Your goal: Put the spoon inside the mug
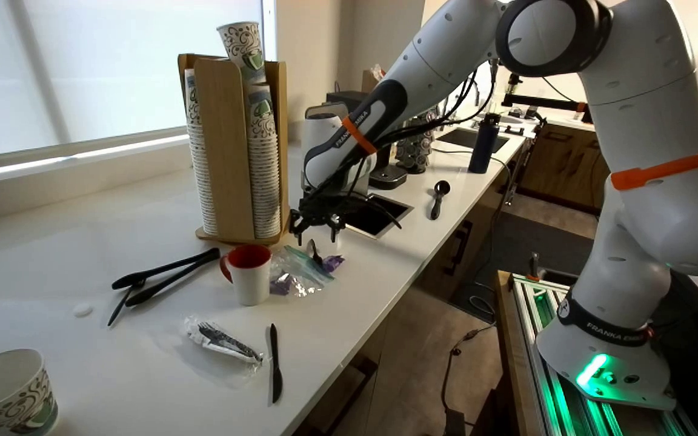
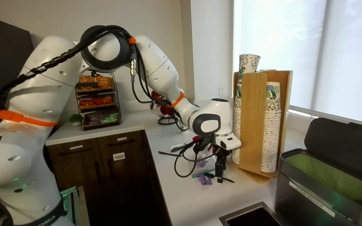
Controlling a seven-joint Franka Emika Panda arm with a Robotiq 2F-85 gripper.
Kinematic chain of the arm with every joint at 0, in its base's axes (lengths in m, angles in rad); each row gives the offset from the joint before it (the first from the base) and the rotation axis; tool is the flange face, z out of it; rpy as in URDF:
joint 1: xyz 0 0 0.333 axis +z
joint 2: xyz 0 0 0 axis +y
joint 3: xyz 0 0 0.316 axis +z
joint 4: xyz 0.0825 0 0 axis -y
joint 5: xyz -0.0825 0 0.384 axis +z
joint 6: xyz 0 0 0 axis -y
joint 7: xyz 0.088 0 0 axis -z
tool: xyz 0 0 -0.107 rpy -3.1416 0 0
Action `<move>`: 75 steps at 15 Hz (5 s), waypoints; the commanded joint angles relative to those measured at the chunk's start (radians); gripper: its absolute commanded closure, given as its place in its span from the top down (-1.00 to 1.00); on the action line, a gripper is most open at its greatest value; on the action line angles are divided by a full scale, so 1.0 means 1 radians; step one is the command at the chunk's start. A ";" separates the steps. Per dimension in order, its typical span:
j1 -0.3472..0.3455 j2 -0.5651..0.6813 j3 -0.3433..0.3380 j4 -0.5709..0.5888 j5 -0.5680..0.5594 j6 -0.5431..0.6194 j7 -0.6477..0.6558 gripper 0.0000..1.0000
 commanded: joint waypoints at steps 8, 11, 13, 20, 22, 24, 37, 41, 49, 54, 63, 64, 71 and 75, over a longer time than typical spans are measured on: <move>0.013 0.101 -0.005 0.105 0.040 -0.034 0.012 0.06; 0.023 0.087 -0.007 0.096 0.033 -0.018 0.016 -0.33; 0.029 0.085 -0.010 0.097 0.030 -0.018 0.023 -0.65; 0.113 0.011 -0.067 -0.017 -0.046 0.078 0.075 -0.97; 0.183 -0.016 -0.123 -0.078 -0.108 0.169 0.128 -0.97; 0.288 -0.027 -0.220 -0.131 -0.211 0.274 0.232 -0.97; 0.928 0.076 -0.806 -0.272 -0.339 0.584 0.459 -0.97; 0.955 0.061 -0.807 -0.301 -0.240 0.572 0.359 -0.97; 0.991 0.113 -0.800 -0.271 -0.127 0.658 0.269 -0.97; 1.175 0.230 -0.902 -0.304 0.026 0.791 0.167 -0.97; 1.322 0.374 -0.936 -0.313 0.356 0.895 -0.064 -0.97; 1.317 0.386 -0.922 -0.303 0.372 0.922 -0.085 -0.97; 1.310 0.404 -0.881 -0.277 0.439 1.025 -0.215 -0.97; 1.272 0.374 -0.824 -0.251 0.499 1.071 -0.321 -0.97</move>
